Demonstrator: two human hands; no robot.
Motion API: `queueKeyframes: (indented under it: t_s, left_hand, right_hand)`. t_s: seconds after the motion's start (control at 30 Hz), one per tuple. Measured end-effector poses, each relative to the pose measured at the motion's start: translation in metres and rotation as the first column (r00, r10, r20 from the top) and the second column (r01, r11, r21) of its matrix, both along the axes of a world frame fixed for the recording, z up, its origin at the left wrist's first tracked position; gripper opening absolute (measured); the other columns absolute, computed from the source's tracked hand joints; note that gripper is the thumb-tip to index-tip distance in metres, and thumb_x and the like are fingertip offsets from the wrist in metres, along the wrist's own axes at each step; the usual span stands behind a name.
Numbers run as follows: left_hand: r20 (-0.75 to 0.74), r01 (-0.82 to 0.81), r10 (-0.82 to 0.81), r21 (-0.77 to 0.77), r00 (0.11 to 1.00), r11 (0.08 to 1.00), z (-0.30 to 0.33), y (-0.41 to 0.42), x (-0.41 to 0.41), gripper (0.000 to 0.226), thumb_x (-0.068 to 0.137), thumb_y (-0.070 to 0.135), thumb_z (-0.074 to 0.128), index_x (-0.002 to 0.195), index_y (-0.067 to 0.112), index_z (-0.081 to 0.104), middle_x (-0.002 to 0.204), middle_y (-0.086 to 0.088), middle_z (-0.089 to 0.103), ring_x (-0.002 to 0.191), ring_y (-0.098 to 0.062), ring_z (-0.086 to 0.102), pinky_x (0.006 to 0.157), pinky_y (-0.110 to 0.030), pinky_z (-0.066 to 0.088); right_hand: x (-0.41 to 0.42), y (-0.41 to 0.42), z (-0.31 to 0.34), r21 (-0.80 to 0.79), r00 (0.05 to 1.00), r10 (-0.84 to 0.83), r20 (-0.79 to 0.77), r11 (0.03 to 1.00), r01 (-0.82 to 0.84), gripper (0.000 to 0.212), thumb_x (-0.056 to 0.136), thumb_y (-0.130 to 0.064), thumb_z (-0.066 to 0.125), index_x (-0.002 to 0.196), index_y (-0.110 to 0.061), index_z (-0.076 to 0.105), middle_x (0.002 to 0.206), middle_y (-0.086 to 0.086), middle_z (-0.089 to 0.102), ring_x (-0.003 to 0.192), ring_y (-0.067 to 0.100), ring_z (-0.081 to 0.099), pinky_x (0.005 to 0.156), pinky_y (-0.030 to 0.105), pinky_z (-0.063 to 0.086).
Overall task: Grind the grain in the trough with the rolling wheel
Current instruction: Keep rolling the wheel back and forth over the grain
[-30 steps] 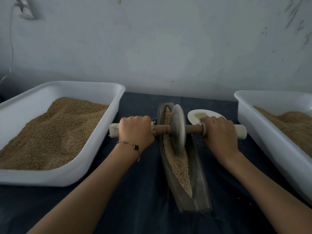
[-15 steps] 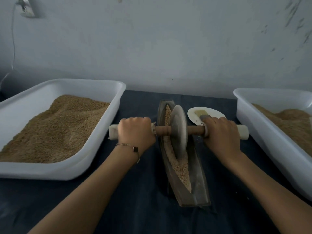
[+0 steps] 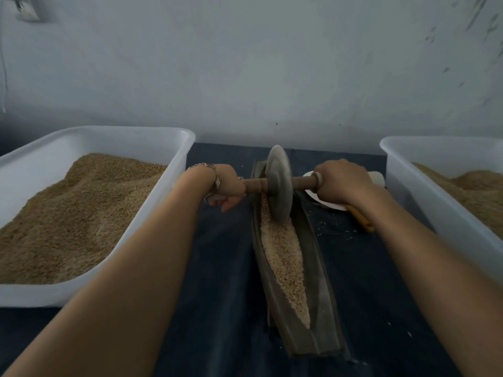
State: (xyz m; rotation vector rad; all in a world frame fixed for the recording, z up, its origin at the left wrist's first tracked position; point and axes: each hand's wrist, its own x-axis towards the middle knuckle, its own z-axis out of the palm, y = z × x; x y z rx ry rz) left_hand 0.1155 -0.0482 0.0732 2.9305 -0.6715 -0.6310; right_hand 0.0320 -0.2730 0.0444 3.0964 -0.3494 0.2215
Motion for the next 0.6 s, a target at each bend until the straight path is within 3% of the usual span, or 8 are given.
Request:
queueKeyframes:
  t_s: [0.07, 0.13, 0.2, 0.3, 0.43, 0.6]
  left_hand:
    - [0.065, -0.011, 0.011, -0.004, 0.998, 1.000, -0.001, 0.000, -0.004, 0.006, 0.054, 0.010, 0.069, 0.057, 0.008, 0.064, 0.054, -0.006, 0.064, 0.051, -0.019, 0.059, 0.054, -0.023, 0.047]
    - [0.283, -0.012, 0.019, -0.027, 0.959, 1.000, -0.008, 0.003, -0.016, 0.008, 0.060, 0.021, 0.067, 0.060, 0.015, 0.062, 0.054, 0.000, 0.061, 0.053, -0.016, 0.058, 0.053, -0.023, 0.042]
    - [0.547, 0.017, 0.000, -0.026, 0.837, 1.000, -0.020, 0.008, -0.035, 0.016, 0.073, 0.031, 0.058, 0.061, 0.020, 0.054, 0.057, 0.004, 0.055, 0.052, -0.012, 0.051, 0.050, -0.022, 0.034]
    - [0.783, 0.090, 0.007, -0.080, 0.622, 0.993, -0.042, 0.020, -0.071, 0.029, 0.080, 0.034, 0.056, 0.059, 0.022, 0.040, 0.053, 0.007, 0.043, 0.049, -0.012, 0.043, 0.052, -0.024, 0.031]
    - [0.912, 0.205, 0.124, -0.218, 0.392, 0.954, -0.066, 0.040, -0.114, 0.023, 0.074, 0.013, 0.068, 0.059, 0.013, 0.050, 0.051, -0.004, 0.050, 0.045, -0.022, 0.048, 0.048, -0.029, 0.040]
    - [0.956, 0.211, 0.066, -0.130, 0.287, 0.969, -0.068, 0.046, -0.123, 0.025, 0.065, 0.005, 0.071, 0.060, 0.014, 0.048, 0.052, -0.003, 0.046, 0.045, -0.020, 0.043, 0.046, -0.028, 0.034]
  right_hand:
    - [-0.008, 0.005, -0.006, -0.022, 0.997, -0.001, 0.074, 1.000, 0.003, 0.017, 0.079, -0.029, 0.057, 0.066, -0.025, 0.046, 0.074, -0.004, 0.058, 0.066, 0.019, 0.050, 0.057, 0.030, 0.033]
    - [-0.022, 0.011, -0.016, -0.065, 0.979, 0.002, 0.206, 0.998, 0.012, 0.014, 0.083, -0.028, 0.058, 0.073, -0.021, 0.051, 0.078, 0.001, 0.061, 0.070, 0.022, 0.053, 0.062, 0.033, 0.037]
    - [-0.039, 0.018, -0.026, -0.101, 0.953, -0.005, 0.302, 0.994, 0.037, 0.006, 0.085, -0.021, 0.060, 0.084, -0.016, 0.057, 0.085, 0.004, 0.062, 0.077, 0.026, 0.056, 0.065, 0.036, 0.038]
    - [-0.069, 0.026, -0.039, -0.125, 0.928, 0.016, 0.371, 0.992, 0.033, 0.015, 0.083, -0.007, 0.063, 0.096, -0.011, 0.058, 0.092, 0.009, 0.059, 0.082, 0.029, 0.053, 0.072, 0.039, 0.039]
    - [-0.115, 0.038, -0.050, -0.199, 0.824, 0.152, 0.545, 0.979, -0.049, 0.021, 0.074, 0.007, 0.063, 0.091, -0.004, 0.055, 0.089, 0.016, 0.056, 0.077, 0.033, 0.051, 0.070, 0.044, 0.042]
    - [-0.142, 0.041, -0.057, -0.234, 0.811, 0.221, 0.541, 0.966, -0.107, 0.025, 0.073, 0.005, 0.063, 0.097, 0.001, 0.058, 0.097, 0.020, 0.055, 0.085, 0.036, 0.052, 0.079, 0.049, 0.044]
